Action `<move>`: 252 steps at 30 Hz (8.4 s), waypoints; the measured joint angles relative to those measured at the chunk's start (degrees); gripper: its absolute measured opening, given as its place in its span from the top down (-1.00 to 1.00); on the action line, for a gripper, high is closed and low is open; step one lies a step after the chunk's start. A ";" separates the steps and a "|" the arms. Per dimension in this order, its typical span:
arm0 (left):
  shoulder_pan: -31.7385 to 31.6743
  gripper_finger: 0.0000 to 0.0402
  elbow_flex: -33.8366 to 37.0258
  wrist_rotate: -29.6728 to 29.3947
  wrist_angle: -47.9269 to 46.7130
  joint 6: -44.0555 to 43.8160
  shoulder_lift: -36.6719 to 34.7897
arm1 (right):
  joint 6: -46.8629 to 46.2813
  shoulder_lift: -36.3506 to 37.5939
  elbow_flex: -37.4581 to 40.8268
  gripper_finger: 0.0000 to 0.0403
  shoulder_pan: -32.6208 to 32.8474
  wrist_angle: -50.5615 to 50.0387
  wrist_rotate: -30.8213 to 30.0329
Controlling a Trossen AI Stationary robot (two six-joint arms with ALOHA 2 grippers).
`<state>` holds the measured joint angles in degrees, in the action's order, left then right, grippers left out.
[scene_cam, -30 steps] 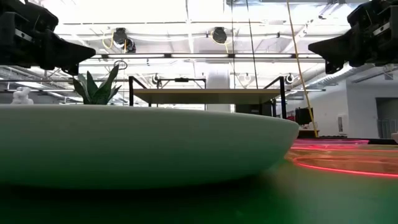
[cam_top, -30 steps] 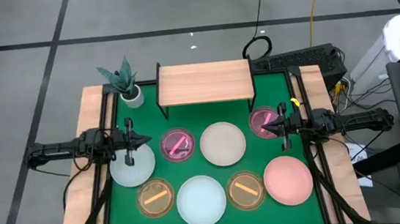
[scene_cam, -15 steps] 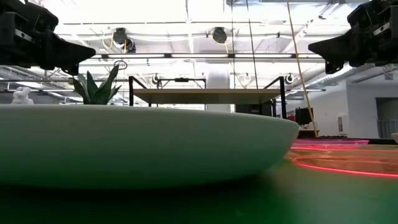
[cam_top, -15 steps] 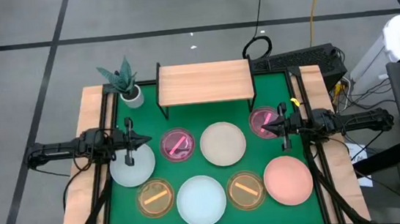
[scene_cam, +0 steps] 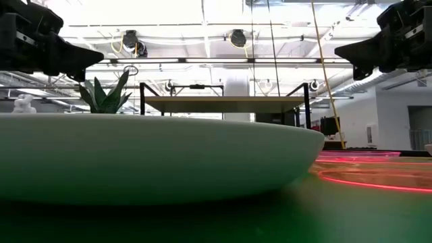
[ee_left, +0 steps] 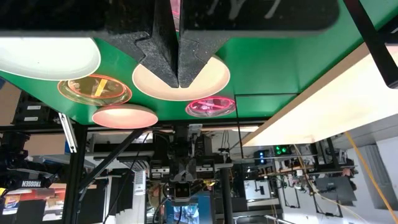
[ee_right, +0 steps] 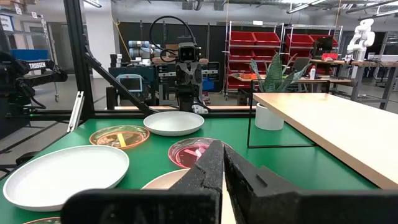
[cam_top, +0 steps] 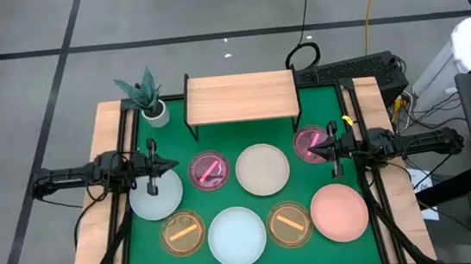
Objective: Place and stack plates onto a shelf
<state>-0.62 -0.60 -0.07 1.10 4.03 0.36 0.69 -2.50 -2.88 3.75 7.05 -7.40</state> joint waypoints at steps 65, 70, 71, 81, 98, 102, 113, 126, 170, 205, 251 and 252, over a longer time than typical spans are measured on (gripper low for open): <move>0.00 0.99 -0.02 -0.01 0.00 0.20 0.00 | -5.60 -8.15 -12.76 1.00 0.04 -1.64 -0.43; 0.02 0.99 0.00 -0.01 0.00 0.20 0.00 | -5.00 -18.06 -24.51 1.00 0.04 -9.10 -1.95; 0.02 0.99 -0.02 -0.01 0.00 0.22 0.00 | -5.33 -20.32 -27.56 1.00 0.04 -11.15 -1.95; 0.02 0.99 0.00 0.01 0.00 -1.25 0.00 | -9.67 -41.07 -55.22 1.00 0.04 -29.90 -1.95; 0.01 0.99 -0.01 0.01 -0.02 -2.84 0.00 | -20.83 -71.23 -90.34 1.00 0.39 -59.68 -1.71; 0.00 0.99 -0.02 -0.01 -0.02 -2.84 0.00 | -21.14 -76.43 -93.18 1.00 2.31 -63.93 -1.73; 0.02 0.99 -0.02 0.01 -0.46 -2.78 0.00 | -19.47 -85.67 -93.18 0.99 7.65 -70.12 -1.72; 0.00 0.99 -0.04 0.01 -0.61 -2.89 0.00 | -17.77 -89.55 -81.52 0.68 13.01 -66.24 -1.60; 0.00 0.99 -0.04 0.01 -0.74 -7.22 0.00 | 1.05 -89.58 -46.28 0.36 13.20 -26.99 -2.04; 0.01 0.99 -0.02 0.01 -0.72 -7.55 0.00 | 11.19 -89.60 -61.85 1.00 18.64 -32.48 -13.98; 0.02 0.99 0.00 0.01 -0.57 -7.74 0.00 | 16.55 -89.58 -85.54 0.98 -11.45 -57.71 -13.54; 0.00 0.99 0.00 0.01 -0.57 -7.76 0.00 | 16.77 -89.58 -85.54 0.98 -11.91 -57.98 -13.49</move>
<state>-0.62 -0.60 -0.05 0.54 -3.73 0.36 17.46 -92.07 -88.42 -8.16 -50.93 -20.89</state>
